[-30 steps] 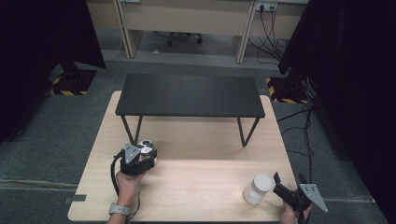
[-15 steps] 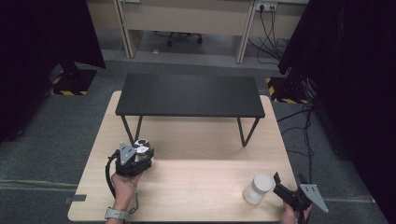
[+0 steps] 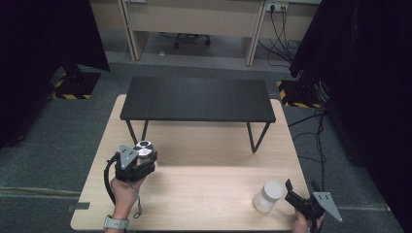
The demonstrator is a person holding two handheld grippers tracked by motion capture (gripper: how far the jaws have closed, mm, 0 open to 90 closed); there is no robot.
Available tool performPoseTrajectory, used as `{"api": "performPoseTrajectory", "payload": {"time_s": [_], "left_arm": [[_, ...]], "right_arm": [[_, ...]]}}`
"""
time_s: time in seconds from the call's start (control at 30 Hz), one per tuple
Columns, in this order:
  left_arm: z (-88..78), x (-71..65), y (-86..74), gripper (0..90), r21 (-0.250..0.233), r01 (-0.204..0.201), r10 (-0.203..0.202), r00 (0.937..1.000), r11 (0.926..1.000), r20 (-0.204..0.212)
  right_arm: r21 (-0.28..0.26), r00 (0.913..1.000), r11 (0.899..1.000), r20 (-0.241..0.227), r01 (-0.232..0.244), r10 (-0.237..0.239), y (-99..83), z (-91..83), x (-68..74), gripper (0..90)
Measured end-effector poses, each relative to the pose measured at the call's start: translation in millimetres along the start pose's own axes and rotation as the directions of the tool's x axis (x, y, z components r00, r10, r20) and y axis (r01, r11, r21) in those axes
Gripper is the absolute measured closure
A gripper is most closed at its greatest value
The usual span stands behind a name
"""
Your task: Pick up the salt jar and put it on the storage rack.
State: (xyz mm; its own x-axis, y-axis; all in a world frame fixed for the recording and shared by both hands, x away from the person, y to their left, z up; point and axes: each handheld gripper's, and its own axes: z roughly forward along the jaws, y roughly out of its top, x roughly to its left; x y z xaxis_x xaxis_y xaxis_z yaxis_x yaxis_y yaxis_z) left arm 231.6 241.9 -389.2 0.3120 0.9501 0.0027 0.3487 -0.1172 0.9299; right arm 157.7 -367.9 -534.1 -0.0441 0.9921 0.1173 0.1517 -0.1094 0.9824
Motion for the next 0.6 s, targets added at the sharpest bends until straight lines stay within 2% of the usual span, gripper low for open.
{"api": "performPoseTrajectory", "payload": {"time_s": [0.27,0.4,0.6], "left_arm": [[-8.0,3.0,20.4,31.8,-0.017,-0.001,0.001,1.0000,0.9999,-0.002],[-11.0,10.5,32.7,31.8,-0.015,0.039,-0.038,0.9987,0.9991,0.033],[-12.3,7.4,44.4,31.8,-0.020,0.014,-0.014,0.9993,0.9997,0.033]], "right_arm": [[0.001,1.0000,1.000,-0.001,0.004,-0.004,0.0,-0.3,0.0,0.7],[-0.001,1.0000,1.000,-0.001,0.002,-0.002,-0.2,-0.4,0.0,0.7],[-0.005,1.0000,1.000,-0.002,-0.001,0.001,-1.0,-0.7,-0.4,0.7]]}}
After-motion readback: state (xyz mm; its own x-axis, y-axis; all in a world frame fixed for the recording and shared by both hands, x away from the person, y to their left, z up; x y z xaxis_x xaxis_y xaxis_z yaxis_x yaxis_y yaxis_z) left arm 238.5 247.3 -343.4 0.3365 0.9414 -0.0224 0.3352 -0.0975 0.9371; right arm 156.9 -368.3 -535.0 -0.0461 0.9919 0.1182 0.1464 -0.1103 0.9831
